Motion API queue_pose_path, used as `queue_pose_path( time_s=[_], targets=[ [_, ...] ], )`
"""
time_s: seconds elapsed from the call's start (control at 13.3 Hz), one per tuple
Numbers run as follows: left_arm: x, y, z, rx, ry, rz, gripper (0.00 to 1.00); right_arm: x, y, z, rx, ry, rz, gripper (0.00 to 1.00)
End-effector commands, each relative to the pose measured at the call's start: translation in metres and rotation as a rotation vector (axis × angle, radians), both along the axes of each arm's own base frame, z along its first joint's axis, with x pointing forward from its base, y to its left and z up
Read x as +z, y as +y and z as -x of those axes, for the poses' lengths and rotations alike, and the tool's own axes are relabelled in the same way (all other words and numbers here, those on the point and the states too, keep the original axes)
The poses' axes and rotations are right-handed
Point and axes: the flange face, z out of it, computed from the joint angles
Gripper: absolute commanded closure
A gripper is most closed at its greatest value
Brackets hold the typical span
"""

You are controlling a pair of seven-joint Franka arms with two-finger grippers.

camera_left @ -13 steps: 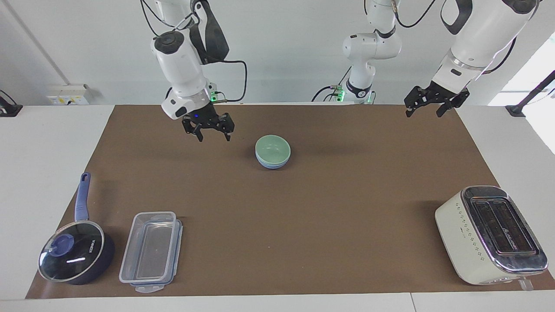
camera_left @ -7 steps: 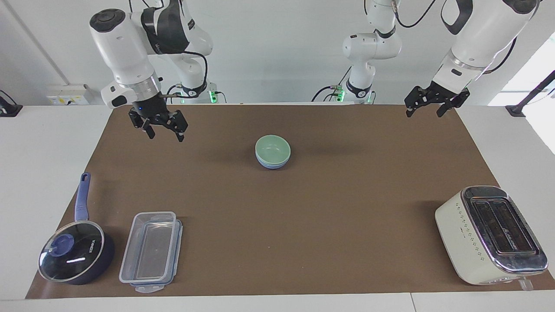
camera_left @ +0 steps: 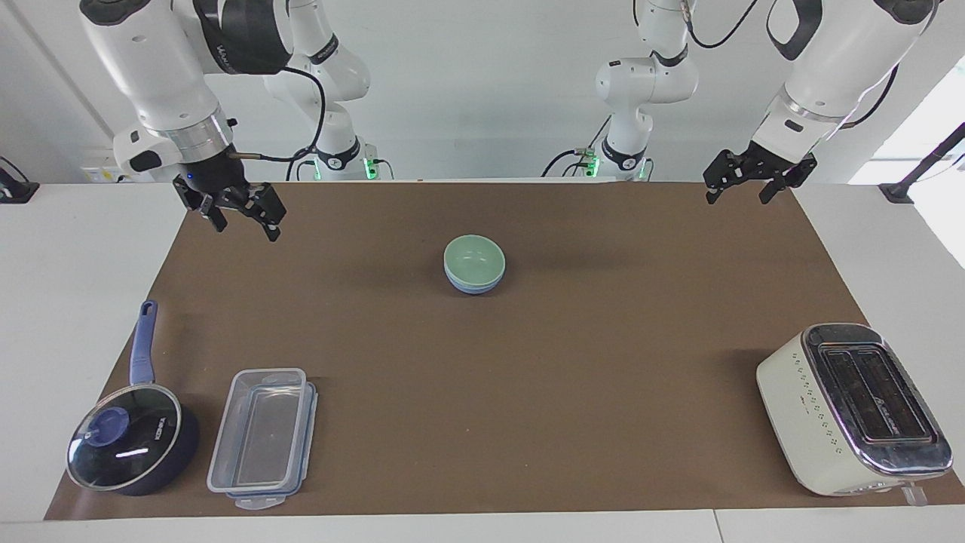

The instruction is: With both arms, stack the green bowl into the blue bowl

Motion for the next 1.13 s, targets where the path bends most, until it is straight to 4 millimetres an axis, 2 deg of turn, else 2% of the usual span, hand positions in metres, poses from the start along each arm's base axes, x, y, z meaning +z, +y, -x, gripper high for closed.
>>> queue_pose_path(
  time_s=[0.0, 0.15, 0.53, 1.05],
  targets=[
    [0.004, 0.004, 0.005, -0.001, -0.01, 0.012, 0.0, 0.007, 0.004, 0.006, 0.051, 0.031, 0.018, 0.0],
    [0.004, 0.004, 0.005, -0.001, -0.01, 0.012, 0.0, 0.007, 0.003, 0.011, 0.107, 0.069, 0.019, 0.0],
    [0.004, 0.004, 0.005, -0.001, -0.01, 0.012, 0.0, 0.005, 0.004, 0.021, 0.094, 0.091, 0.01, 0.0],
    [0.004, 0.004, 0.005, -0.001, -0.01, 0.012, 0.0, 0.005, -0.003, 0.023, 0.1, 0.082, 0.019, 0.0]
  ],
)
